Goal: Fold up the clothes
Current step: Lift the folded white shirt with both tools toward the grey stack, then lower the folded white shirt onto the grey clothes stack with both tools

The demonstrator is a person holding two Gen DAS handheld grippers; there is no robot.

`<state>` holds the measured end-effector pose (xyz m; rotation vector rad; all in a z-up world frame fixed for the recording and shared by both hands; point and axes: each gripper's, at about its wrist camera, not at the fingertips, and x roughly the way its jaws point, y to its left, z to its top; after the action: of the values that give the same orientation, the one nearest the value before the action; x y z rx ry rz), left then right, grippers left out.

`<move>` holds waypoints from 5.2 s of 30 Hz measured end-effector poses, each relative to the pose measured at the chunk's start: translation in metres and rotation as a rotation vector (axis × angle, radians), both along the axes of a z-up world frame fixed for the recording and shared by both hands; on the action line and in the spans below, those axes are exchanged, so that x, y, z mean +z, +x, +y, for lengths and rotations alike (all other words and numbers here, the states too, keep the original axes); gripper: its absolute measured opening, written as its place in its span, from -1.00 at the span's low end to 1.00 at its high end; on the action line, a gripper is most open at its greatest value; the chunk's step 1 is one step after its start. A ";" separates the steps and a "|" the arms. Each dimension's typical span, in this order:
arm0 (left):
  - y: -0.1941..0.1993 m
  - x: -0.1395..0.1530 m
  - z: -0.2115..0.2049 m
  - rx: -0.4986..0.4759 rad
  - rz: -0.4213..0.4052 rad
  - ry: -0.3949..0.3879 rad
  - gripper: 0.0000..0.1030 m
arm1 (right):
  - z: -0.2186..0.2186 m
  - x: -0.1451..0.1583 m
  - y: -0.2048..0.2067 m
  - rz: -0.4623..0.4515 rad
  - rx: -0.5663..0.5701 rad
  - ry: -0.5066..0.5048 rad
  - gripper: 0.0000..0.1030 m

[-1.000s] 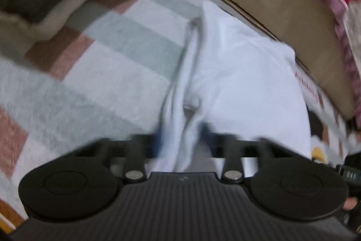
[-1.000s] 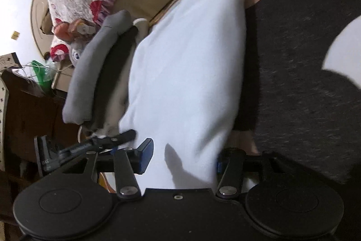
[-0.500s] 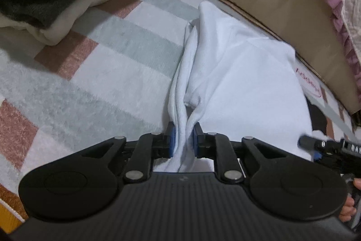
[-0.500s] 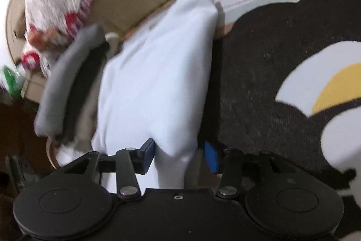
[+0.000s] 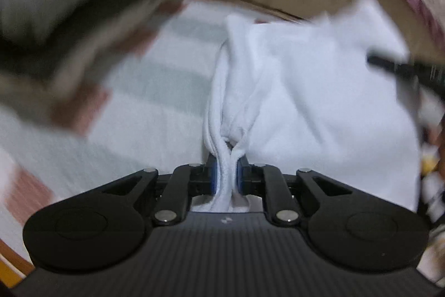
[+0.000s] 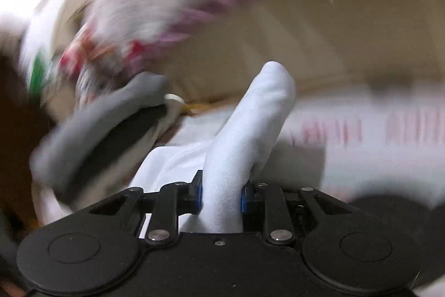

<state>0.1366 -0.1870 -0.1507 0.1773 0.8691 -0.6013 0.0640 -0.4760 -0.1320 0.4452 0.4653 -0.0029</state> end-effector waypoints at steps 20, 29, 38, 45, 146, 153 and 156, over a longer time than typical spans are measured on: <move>0.027 -0.024 -0.012 -0.003 0.194 -0.147 -0.69 | -0.050 -0.069 0.011 0.141 0.007 0.397 -0.18; -0.020 0.009 -0.044 -0.045 -0.086 0.109 -0.73 | 0.007 0.010 -0.004 0.029 0.078 0.025 -0.44; -0.025 0.062 0.003 0.006 -0.166 -0.067 -0.73 | 0.037 0.090 -0.031 -0.063 0.096 -0.131 -0.45; -0.013 0.096 0.060 0.095 -0.246 -0.184 -0.73 | 0.087 0.150 -0.005 -0.141 0.162 -0.254 -0.46; 0.202 0.085 0.239 0.779 -0.354 -0.522 -0.31 | 0.142 0.092 0.322 -0.023 0.000 -0.159 0.08; 0.181 0.111 0.249 0.877 -0.481 -0.435 -0.31 | 0.202 0.142 0.269 -0.233 0.160 -0.422 0.09; 0.184 0.112 0.243 0.745 -0.456 -0.501 -0.44 | 0.232 0.139 0.268 -0.191 0.397 -0.419 0.08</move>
<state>0.3204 0.0565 -0.0390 -0.4402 0.2757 -0.0504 0.3317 -0.2438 0.0069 -0.0633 0.3459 0.3183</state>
